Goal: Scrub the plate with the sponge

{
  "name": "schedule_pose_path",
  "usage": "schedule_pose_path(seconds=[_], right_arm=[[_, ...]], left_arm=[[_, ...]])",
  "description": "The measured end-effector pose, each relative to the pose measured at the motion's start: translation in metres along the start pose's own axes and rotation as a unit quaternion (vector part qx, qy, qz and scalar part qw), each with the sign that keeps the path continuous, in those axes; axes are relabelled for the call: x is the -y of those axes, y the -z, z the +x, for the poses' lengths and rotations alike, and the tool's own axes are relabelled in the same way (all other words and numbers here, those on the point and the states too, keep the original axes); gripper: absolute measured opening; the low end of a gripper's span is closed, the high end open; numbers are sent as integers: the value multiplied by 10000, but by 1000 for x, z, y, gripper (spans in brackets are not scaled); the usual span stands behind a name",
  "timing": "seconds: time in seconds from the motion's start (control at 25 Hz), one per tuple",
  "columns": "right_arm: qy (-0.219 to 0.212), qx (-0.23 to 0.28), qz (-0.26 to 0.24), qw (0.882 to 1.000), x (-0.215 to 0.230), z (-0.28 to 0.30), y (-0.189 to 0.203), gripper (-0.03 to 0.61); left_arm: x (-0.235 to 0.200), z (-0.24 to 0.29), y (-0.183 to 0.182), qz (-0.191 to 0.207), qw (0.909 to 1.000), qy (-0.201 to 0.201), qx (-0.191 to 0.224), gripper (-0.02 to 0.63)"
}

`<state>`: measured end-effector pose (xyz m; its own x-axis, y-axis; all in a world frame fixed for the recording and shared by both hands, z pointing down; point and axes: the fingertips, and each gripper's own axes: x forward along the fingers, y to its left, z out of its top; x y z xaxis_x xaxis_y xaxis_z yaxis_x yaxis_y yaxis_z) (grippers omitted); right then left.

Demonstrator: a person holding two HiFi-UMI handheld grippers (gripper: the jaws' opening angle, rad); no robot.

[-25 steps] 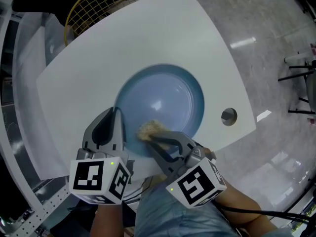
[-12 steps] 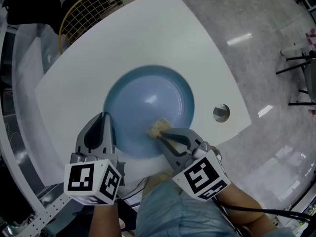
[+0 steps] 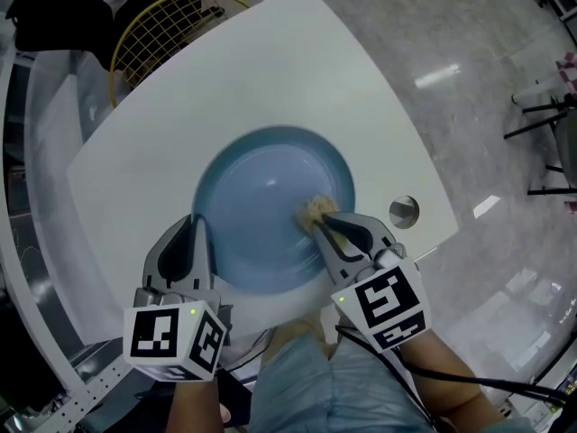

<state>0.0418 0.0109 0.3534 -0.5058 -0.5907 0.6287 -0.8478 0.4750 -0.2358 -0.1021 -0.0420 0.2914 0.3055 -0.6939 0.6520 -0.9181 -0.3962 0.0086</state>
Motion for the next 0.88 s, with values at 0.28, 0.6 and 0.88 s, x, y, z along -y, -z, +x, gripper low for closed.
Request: schedule_pose_path(seconds=[0.28,0.6,0.88], right_arm=[[421,77,66,9991,27,7,-15,37],[664,142,-69,9977,44,20,-43,37],[655,265,-288,9971,39,33,-69,37]], left_arm=[[1,1,2,-43,10000,74,6,25],[2,5,-4,7,9998,187,51,25],[2,8,-8,-29,9997,218,103,25]])
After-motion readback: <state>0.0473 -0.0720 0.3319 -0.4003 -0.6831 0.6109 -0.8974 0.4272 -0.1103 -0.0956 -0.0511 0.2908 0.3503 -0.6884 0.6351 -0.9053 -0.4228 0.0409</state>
